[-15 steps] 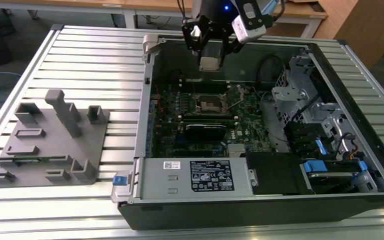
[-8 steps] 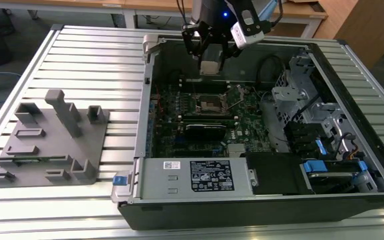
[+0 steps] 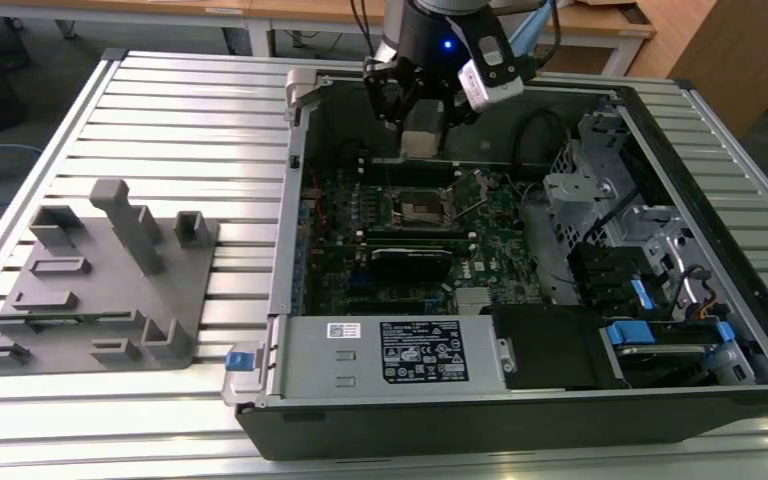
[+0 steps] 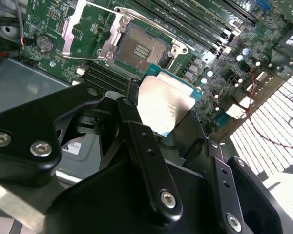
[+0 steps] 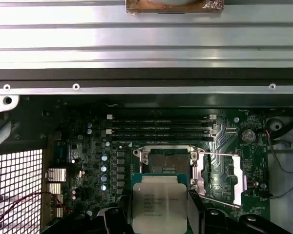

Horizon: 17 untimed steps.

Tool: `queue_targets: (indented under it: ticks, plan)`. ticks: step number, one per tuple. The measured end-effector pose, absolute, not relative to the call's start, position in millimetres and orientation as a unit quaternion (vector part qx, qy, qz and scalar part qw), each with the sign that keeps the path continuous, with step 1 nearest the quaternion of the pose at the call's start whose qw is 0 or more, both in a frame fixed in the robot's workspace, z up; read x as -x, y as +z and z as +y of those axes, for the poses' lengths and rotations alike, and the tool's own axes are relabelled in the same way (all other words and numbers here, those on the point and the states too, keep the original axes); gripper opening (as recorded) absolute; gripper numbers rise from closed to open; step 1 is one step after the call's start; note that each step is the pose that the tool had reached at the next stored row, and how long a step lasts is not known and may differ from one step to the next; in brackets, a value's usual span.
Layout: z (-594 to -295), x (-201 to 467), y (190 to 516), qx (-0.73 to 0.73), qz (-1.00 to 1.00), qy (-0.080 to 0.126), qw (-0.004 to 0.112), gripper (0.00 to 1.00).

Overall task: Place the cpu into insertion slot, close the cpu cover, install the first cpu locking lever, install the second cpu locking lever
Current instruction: 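Place the cpu into insertion slot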

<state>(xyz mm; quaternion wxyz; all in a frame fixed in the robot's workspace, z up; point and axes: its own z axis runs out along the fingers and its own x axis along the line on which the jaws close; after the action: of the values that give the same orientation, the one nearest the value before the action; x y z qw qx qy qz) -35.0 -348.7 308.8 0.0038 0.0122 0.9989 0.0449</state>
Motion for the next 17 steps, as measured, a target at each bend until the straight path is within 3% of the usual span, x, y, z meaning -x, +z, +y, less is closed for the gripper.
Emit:
queue_targets:
  ticks: [17]
  plan:
    - [-348.7,35.0,302.2,-0.012,0.999,0.045,0.004,0.54]
